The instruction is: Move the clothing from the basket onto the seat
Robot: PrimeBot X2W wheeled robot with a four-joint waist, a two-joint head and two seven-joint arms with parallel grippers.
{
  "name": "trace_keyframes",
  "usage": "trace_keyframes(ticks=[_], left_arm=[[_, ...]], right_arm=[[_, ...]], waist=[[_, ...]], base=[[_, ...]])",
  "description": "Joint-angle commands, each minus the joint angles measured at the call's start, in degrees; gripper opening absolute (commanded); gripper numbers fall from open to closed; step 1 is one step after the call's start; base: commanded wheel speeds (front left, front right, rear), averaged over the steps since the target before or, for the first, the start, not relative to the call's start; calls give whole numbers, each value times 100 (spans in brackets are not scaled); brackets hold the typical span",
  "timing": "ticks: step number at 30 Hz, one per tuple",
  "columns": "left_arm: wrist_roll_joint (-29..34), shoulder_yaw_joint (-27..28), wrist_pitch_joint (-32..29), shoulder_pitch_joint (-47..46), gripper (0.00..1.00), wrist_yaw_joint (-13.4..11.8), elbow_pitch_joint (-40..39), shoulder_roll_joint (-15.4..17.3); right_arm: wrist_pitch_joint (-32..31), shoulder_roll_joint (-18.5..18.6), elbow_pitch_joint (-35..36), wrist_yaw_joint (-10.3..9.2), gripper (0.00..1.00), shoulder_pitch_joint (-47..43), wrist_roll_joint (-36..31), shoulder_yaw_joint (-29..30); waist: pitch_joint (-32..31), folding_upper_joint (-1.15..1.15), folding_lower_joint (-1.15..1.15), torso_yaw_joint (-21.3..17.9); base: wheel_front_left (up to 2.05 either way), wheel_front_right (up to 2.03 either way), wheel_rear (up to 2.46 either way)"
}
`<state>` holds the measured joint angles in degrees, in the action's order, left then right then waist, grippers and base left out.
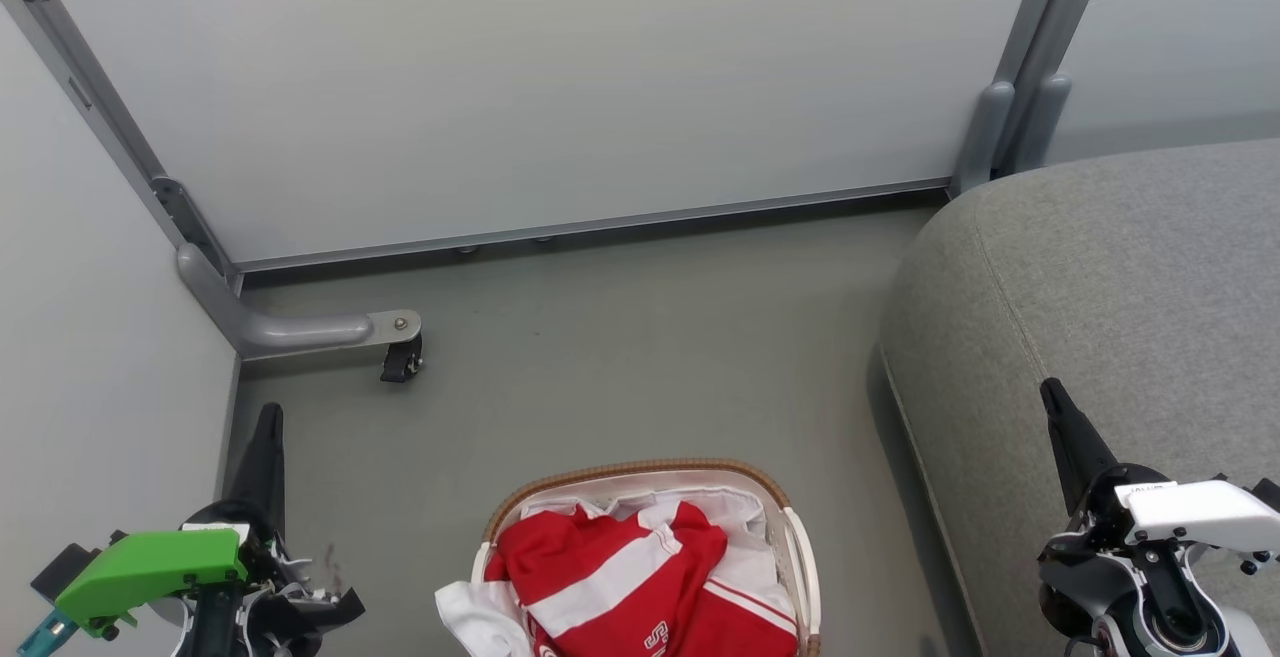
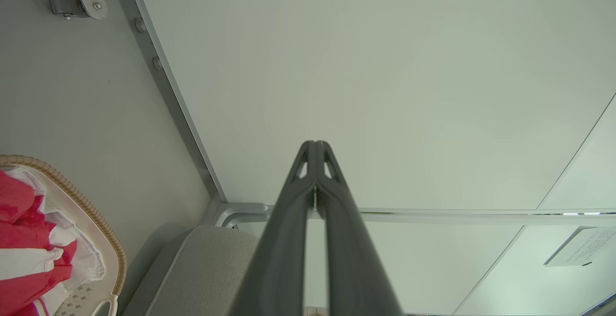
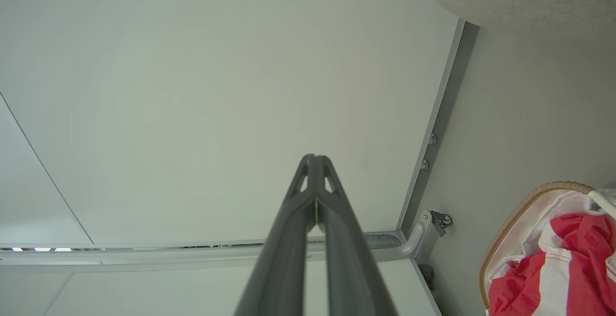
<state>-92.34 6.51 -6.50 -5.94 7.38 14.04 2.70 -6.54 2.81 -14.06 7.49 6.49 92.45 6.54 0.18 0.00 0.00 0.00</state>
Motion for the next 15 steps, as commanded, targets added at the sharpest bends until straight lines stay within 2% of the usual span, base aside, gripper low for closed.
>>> trace_keyframes(ticks=[1,15], left_arm=[[-16,9,-23,-61,0,25,-7,37],[-16,9,-23,-61,0,25,-7,37]], right_arm=[[-12,18,13,0,0,-64,-8,2],[-12,18,13,0,0,-65,-8,2]], waist=[[0,0,0,0],[0,0,0,0]], base=[[0,0,0],[0,0,0]])
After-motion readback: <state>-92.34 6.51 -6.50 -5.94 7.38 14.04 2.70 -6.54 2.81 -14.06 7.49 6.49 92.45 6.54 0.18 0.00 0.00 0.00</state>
